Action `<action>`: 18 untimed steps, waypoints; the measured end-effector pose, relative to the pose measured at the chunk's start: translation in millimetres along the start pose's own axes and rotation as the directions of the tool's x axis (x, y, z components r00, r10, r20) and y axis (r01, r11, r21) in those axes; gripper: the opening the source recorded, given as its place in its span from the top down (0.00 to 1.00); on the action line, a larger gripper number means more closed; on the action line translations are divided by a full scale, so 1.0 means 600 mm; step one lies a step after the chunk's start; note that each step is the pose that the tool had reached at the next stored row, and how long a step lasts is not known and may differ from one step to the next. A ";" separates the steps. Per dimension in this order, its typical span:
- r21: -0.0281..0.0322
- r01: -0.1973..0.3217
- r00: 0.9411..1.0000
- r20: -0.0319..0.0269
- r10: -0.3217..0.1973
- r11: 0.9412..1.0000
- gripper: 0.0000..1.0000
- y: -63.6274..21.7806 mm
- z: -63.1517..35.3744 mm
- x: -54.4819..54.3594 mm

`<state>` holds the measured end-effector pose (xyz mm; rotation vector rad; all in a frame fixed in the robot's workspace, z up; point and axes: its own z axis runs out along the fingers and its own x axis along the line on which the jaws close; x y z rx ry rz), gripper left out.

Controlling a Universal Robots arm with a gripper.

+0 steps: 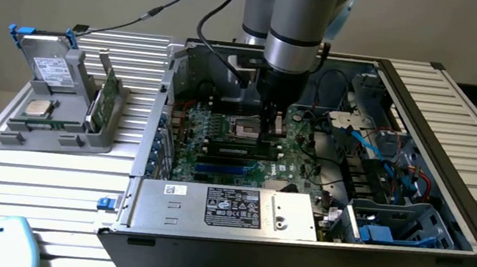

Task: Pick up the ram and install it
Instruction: 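Press down the ram until it locks into place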

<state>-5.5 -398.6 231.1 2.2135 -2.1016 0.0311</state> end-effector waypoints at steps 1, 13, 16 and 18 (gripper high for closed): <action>0.000 0.000 1.000 0.000 0.000 1.000 0.89 0.000 0.001 0.000; 0.000 0.000 1.000 0.000 0.000 1.000 0.89 0.000 0.008 0.000; 0.000 0.000 1.000 0.001 0.000 1.000 0.89 0.000 0.007 -0.001; 0.000 0.000 1.000 0.001 0.000 1.000 0.89 0.002 0.000 0.000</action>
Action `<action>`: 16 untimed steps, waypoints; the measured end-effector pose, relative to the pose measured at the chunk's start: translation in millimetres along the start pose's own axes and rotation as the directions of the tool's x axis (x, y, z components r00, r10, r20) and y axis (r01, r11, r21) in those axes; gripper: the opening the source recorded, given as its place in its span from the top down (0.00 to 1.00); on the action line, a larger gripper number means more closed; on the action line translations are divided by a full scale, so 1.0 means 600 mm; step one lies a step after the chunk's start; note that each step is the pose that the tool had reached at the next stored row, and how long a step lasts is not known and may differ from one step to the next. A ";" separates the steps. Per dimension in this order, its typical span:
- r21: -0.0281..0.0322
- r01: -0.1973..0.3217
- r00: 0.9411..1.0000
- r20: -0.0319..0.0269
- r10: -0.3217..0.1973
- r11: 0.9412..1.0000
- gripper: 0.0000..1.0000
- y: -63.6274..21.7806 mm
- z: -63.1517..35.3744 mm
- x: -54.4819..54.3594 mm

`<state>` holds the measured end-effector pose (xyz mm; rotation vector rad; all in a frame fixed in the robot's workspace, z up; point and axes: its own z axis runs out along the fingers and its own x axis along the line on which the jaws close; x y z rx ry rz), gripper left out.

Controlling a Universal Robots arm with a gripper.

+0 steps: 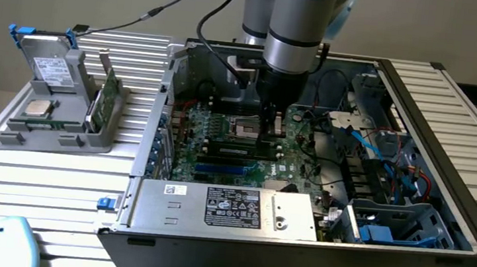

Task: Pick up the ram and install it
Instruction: 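Press down the ram until it locks into place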

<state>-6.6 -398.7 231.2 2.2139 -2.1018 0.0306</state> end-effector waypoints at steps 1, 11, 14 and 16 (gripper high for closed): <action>0.000 0.000 1.000 0.000 0.000 1.000 0.89 0.002 -0.002 0.000; 0.002 0.000 1.000 0.010 0.000 1.000 0.89 0.032 -0.003 0.001; 0.002 0.000 1.000 0.013 0.000 1.000 0.89 0.046 -0.002 0.000; 0.002 0.000 1.000 0.014 0.000 1.000 0.89 0.057 -0.001 0.000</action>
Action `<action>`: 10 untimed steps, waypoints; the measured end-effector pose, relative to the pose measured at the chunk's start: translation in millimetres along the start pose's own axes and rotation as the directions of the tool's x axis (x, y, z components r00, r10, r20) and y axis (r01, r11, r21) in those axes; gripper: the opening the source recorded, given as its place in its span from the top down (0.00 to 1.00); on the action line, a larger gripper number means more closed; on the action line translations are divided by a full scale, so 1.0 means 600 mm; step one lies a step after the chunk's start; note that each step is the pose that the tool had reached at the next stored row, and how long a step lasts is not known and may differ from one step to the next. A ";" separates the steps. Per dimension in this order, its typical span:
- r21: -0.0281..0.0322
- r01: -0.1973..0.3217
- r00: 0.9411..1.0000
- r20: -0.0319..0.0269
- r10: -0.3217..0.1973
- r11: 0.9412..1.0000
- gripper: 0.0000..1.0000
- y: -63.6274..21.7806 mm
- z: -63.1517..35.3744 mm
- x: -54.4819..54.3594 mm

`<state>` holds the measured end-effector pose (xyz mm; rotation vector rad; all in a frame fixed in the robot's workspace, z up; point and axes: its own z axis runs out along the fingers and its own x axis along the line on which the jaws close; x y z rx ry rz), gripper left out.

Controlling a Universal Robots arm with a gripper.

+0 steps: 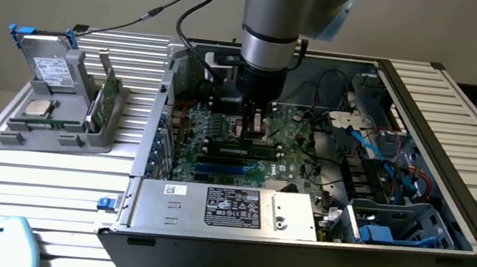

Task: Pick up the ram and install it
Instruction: 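Press down the ram until it locks into place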

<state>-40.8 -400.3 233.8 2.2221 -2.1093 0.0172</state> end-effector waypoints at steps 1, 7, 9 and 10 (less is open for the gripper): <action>0.000 0.000 1.000 0.001 0.000 1.000 0.89 0.006 0.000 0.000; 0.000 0.000 1.000 0.004 0.000 1.000 0.89 0.038 0.002 -0.002; 0.001 0.000 1.000 0.005 0.000 1.000 0.89 0.042 0.002 -0.002; 0.002 0.000 1.000 0.006 0.000 1.000 0.89 0.044 0.003 -0.002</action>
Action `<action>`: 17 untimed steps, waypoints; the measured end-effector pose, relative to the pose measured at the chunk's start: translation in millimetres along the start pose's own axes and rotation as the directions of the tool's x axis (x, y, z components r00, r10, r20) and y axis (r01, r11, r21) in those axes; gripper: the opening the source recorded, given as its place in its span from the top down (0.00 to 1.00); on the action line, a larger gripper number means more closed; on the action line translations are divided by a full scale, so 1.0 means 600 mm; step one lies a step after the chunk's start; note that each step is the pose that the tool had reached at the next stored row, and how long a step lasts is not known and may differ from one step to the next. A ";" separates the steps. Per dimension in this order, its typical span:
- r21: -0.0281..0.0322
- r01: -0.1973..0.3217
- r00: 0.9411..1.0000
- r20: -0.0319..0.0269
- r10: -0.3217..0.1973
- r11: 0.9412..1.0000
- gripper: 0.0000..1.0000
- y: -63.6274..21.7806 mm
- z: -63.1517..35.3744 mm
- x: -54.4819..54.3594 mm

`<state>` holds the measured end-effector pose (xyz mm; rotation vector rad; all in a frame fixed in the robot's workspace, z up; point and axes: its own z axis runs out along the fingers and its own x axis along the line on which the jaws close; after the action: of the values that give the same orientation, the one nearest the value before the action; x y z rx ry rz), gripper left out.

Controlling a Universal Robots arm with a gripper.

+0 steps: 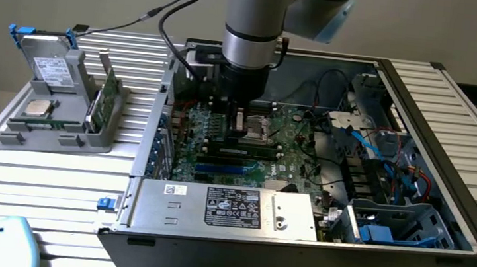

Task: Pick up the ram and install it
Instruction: 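Press down the ram until it locks into place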

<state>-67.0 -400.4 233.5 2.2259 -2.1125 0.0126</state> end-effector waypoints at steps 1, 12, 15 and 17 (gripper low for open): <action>0.001 0.000 1.000 0.001 0.000 1.000 0.89 0.001 0.001 0.000; 0.006 0.000 1.000 0.005 0.000 1.000 0.89 0.006 0.011 -0.001; 0.007 0.000 1.000 0.005 0.000 1.000 0.89 0.008 0.013 -0.001; 0.007 0.000 1.000 0.005 0.000 1.000 0.89 0.008 0.013 -0.001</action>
<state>-72.1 -400.5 225.9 2.2322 -2.1184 0.0147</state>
